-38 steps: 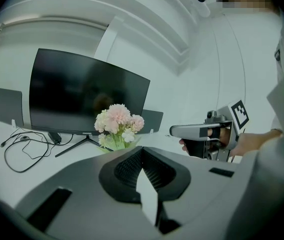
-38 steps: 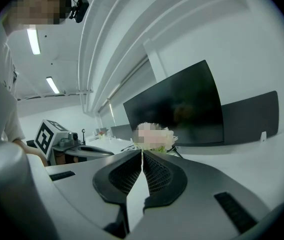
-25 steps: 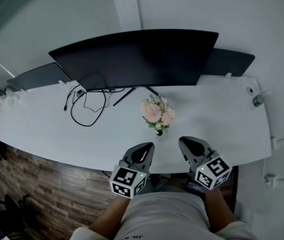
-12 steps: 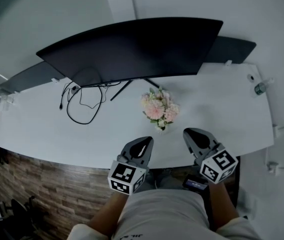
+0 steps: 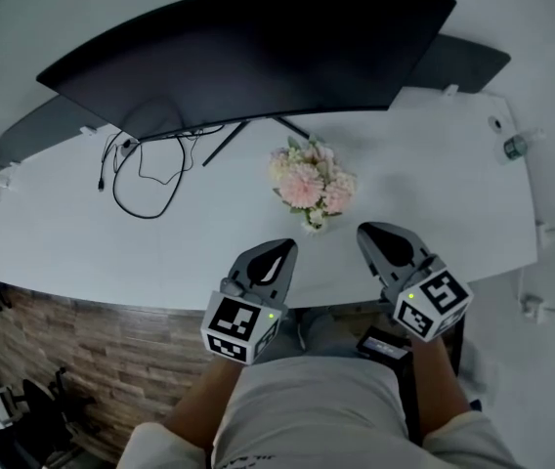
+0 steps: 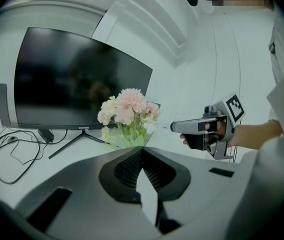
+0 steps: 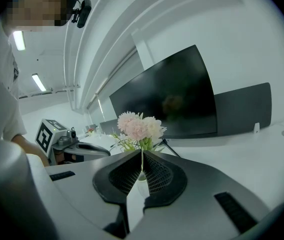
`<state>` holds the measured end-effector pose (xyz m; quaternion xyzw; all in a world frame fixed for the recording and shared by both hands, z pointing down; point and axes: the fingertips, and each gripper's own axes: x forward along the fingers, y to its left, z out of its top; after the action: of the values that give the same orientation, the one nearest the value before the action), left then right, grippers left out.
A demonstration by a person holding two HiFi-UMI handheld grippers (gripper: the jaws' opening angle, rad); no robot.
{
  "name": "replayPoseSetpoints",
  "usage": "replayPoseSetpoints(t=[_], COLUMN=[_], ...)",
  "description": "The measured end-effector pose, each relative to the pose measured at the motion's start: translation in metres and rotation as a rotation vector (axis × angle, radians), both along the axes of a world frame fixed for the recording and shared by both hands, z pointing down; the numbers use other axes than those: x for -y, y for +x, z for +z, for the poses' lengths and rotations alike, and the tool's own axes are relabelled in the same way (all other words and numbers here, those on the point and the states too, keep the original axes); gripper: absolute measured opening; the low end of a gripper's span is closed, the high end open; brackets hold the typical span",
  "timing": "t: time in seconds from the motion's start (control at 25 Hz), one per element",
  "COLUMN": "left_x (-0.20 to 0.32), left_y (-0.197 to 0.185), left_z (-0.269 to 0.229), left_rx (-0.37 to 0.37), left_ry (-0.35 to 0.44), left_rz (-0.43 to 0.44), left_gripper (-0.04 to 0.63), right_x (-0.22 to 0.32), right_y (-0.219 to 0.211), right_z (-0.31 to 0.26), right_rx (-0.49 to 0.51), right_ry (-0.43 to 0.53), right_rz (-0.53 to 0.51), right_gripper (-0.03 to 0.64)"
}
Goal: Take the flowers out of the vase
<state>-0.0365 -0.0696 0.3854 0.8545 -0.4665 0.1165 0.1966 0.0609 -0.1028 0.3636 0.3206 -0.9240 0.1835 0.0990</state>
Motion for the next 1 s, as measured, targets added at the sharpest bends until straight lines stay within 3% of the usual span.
replayPoseSetpoints(t=[1.0], left_x=[0.015], left_y=[-0.005], left_z=[0.054], left_rx=[0.002], left_ry=[-0.066], left_rz=[0.000], left_gripper=[0.003], right_x=[0.017], right_y=[-0.014], right_z=[0.047], right_rx=[-0.026], right_ry=[-0.062], right_rz=[-0.009], right_gripper=[0.034])
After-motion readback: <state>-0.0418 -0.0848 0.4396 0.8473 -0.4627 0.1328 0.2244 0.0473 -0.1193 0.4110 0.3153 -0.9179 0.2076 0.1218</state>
